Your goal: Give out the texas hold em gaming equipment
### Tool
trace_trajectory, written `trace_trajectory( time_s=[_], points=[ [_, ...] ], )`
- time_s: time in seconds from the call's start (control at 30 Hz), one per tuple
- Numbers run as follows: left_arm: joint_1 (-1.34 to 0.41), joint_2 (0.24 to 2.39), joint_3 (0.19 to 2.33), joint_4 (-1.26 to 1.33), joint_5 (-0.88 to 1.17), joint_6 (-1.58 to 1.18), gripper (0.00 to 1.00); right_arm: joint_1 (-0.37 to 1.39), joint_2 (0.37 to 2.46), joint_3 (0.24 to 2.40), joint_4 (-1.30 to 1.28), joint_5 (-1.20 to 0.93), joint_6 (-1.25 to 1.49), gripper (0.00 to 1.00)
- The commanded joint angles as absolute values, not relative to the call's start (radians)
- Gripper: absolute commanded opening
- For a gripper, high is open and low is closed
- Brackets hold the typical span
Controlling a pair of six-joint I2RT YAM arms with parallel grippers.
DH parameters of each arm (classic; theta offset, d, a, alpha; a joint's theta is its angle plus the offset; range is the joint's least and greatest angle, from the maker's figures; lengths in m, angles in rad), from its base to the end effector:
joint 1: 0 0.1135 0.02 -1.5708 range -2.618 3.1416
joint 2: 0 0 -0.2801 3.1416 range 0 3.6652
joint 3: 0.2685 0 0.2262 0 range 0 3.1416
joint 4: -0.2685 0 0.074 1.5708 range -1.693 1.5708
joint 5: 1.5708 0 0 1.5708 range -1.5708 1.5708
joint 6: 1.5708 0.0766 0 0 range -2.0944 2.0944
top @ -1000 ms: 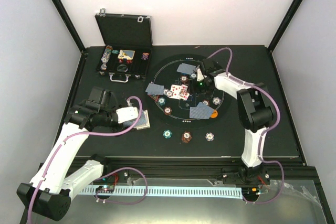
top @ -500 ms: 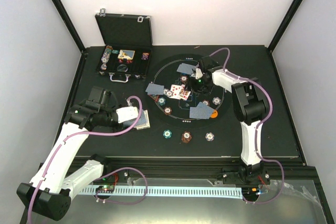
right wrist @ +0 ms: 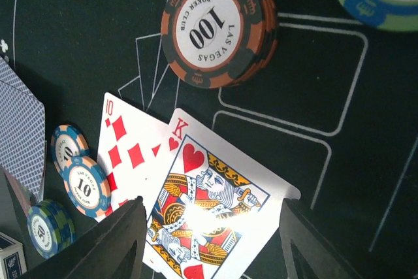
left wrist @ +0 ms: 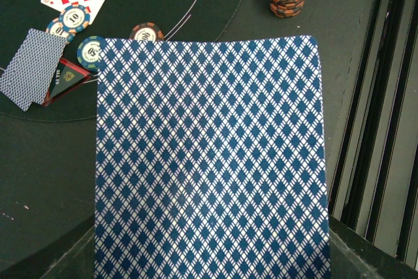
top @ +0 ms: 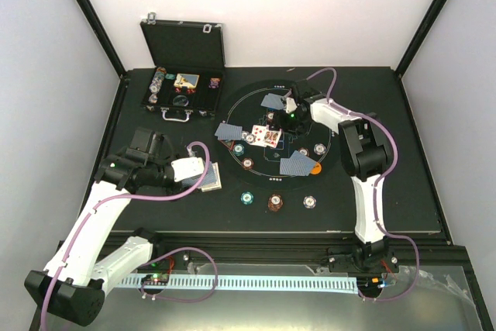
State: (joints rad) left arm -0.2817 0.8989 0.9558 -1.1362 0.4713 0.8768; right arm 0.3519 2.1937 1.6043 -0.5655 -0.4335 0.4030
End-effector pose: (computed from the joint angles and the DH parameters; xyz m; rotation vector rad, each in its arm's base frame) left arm 0.1124 -0.0687 0.2796 1.5022 2.0201 -0.3921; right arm 0.4170 0.1874 0.1384 -0.0587 2.8110 0.7933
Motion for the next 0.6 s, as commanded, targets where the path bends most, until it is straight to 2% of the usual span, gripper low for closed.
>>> trace_trajectory(
  time_s=[0.0,0.23,0.33,0.57],
  points=[
    [-0.284,0.904,0.998,-1.133,0.484,0.879,0.02,0.35,2.225,1.619,-0.571,-0.467,0.412,0.59],
    [-0.284,0.9,0.999,-1.136,0.481,0.881,0.02,0.349,2.229,1.624,-0.567,-0.487,0.415,0.58],
    [-0.284,0.897,0.997,-1.136,0.482,0.881,0.02,0.35,2.171,1.634,-0.575,-0.476,0.407,0.58],
    [-0.284,0.901,0.995,-1.128,0.484,0.879,0.01,0.382,1.911,1.516,-0.475,-0.549,0.475,0.72]
  ],
)
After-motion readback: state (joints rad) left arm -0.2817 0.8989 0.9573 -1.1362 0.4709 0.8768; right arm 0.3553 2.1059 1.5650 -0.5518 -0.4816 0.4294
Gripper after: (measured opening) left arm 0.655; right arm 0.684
